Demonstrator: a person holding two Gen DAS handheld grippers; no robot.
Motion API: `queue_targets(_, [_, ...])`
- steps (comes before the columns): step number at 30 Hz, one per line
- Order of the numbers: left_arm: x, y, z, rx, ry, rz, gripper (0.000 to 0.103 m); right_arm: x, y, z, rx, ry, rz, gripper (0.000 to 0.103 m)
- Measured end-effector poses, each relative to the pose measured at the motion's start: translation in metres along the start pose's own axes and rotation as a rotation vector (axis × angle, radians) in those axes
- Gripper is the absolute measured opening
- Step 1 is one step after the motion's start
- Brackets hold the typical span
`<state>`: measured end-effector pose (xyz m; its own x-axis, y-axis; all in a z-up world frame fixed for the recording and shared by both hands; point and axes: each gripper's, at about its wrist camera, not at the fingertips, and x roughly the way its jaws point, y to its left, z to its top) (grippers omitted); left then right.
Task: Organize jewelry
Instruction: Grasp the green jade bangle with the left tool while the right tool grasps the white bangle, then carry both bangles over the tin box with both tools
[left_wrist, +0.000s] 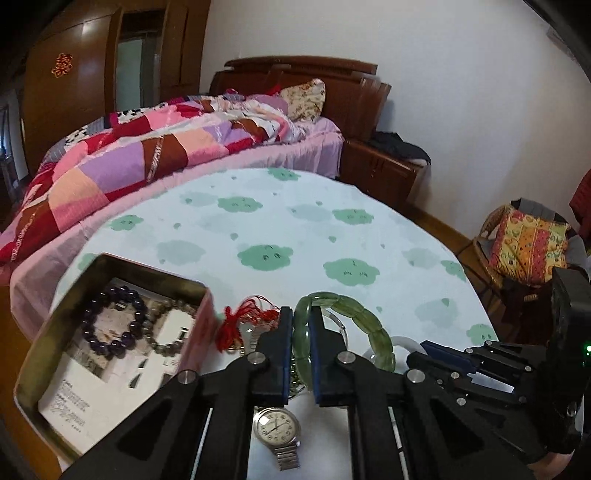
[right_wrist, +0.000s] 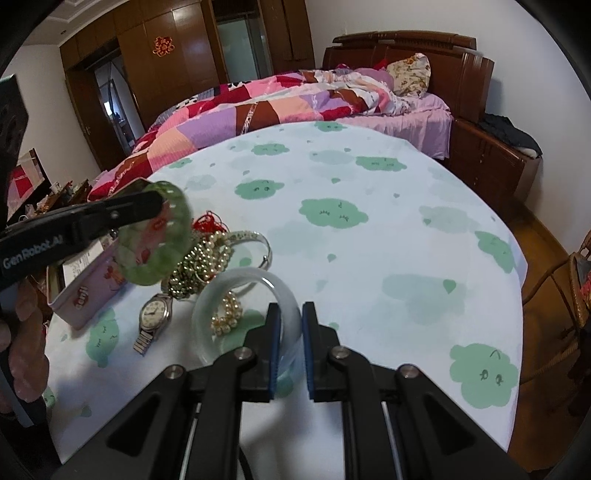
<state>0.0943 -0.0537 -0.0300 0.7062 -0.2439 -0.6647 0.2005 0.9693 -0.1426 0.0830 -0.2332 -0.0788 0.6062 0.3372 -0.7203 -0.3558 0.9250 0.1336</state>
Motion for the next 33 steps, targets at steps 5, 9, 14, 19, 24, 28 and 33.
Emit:
queue_targets(5, [-0.014, 0.011, 0.001, -0.026, -0.024, 0.005, 0.007, -0.006, 0.004, 0.005, -0.002, -0.018, 0.013, 0.013])
queue_targets(9, [-0.025, 0.02, 0.002, -0.032, -0.046, 0.03, 0.007, -0.011, 0.008, 0.009, -0.006, -0.033, 0.023, 0.013])
queue_targets(14, [-0.033, 0.035, 0.003, -0.052, -0.055, 0.061, 0.007, -0.013, 0.013, 0.013, -0.003, -0.039, 0.044, 0.013])
queue_targets(19, [-0.04, 0.05, 0.001, -0.075, -0.061, 0.088, 0.007, -0.014, 0.018, 0.018, -0.012, -0.045, 0.051, 0.013])
queue_targets(24, [-0.048, 0.064, 0.0, -0.097, -0.066, 0.112, 0.007, -0.013, 0.026, 0.026, -0.025, -0.05, 0.064, 0.013])
queue_targets(28, [-0.056, 0.077, 0.0, -0.115, -0.076, 0.137, 0.007, -0.014, 0.033, 0.035, -0.044, -0.055, 0.078, 0.013])
queue_targets(33, [-0.062, 0.094, -0.001, -0.148, -0.084, 0.162, 0.007, -0.013, 0.048, 0.048, -0.07, -0.054, 0.1, 0.013])
